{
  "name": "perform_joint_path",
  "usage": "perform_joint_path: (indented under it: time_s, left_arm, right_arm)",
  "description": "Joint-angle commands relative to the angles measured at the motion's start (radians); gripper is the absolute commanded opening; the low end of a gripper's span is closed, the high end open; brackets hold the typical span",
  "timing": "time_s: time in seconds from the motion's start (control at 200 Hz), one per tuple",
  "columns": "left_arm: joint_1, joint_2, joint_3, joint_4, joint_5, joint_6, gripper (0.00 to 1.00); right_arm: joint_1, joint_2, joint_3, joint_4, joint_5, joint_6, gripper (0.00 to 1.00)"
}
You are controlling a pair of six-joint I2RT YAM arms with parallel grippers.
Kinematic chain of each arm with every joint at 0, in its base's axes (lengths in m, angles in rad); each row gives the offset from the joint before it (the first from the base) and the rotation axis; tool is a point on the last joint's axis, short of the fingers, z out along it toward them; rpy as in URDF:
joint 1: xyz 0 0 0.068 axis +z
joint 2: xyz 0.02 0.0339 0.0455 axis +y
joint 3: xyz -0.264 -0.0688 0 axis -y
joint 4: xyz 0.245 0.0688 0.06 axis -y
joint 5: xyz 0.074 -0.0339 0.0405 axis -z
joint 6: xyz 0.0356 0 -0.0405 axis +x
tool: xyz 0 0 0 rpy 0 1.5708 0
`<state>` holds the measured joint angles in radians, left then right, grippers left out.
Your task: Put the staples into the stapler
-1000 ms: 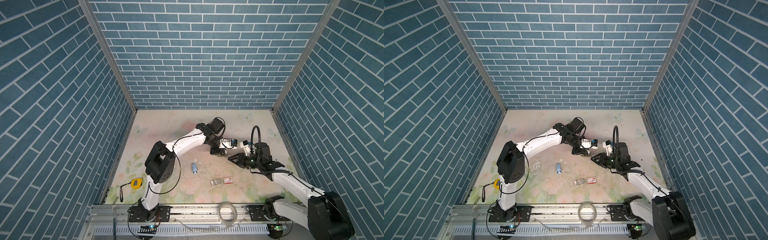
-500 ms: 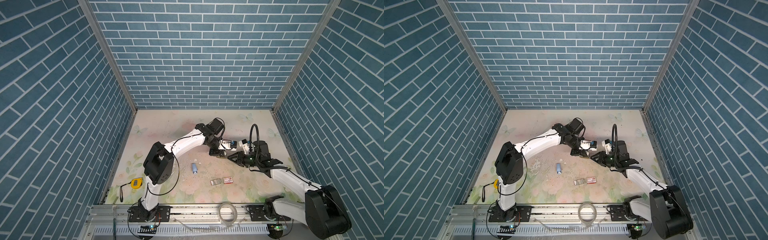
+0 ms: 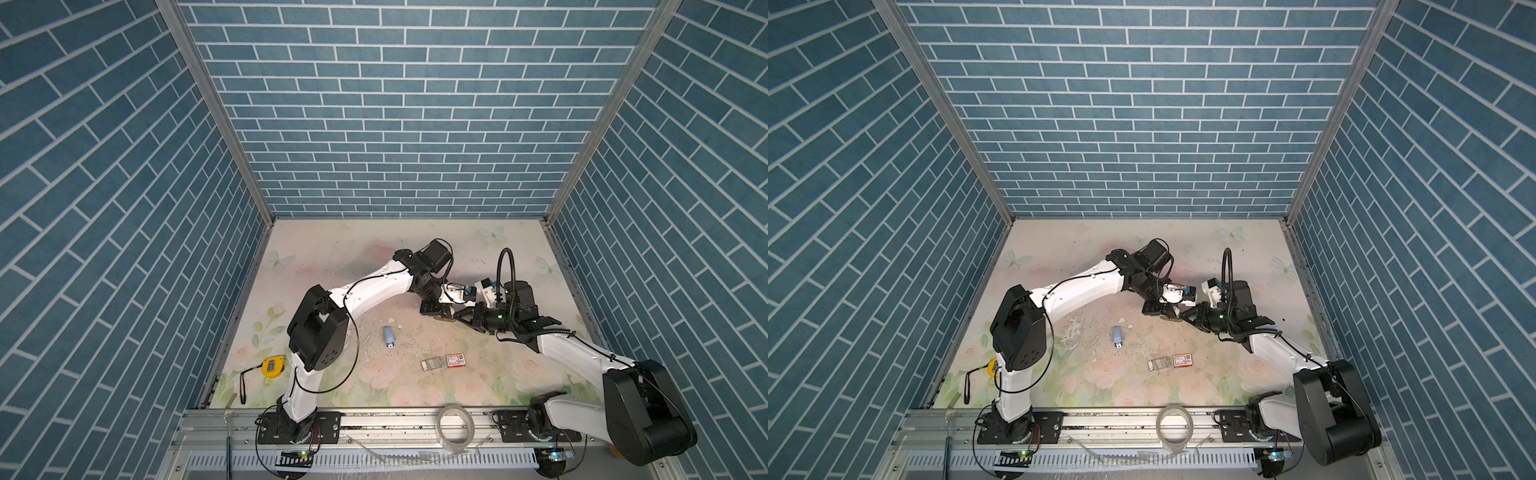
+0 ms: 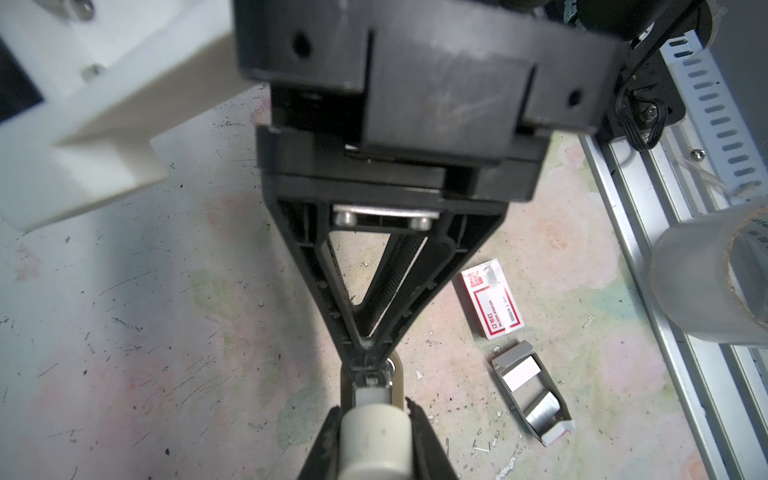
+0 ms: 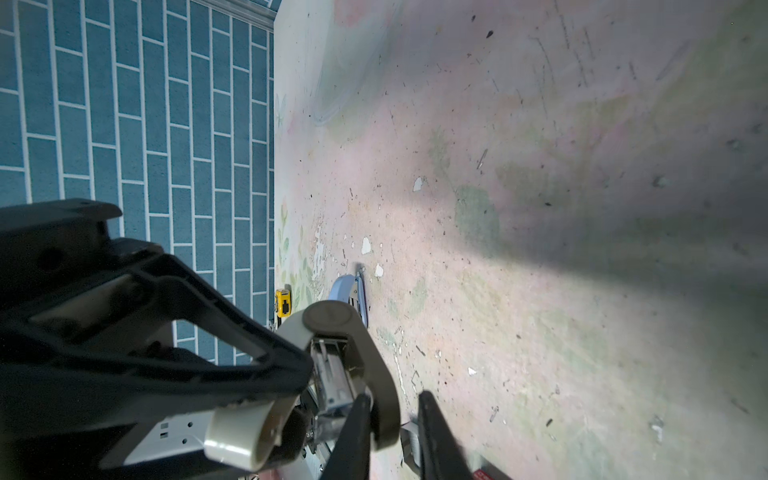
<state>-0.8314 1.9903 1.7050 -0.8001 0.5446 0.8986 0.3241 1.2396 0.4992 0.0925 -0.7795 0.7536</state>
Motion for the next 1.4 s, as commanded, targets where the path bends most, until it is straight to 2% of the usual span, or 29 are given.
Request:
perform_joint_path:
  time_s: [0.0,0.25,0.94,1.395]
  left_arm:
    - [-0.009,-0.041,0.03,-0.019,0.045,-0.018,0.02]
    - [-0.008,-0.024,0.1,-0.021,0.072,-0.065,0.01]
    - [-0.009,0.027,0.184,-0.001,0.136,-0.177,0.01]
    - [-0.007,0.052,0.203,0.02,0.151,-0.233,0.01]
  right_arm:
    - [-0.003,0.016,0.002,0.06,-0.025,-0.002,0.19]
    - [-0.003,0.038,-0.055,0.192,-0.068,0.058,0.18]
    - [0.006,0.061,-0.066,0.328,-0.092,0.111,0.2]
    - [0.007,0.062,-0.069,0.324,-0.067,0.112,0.25]
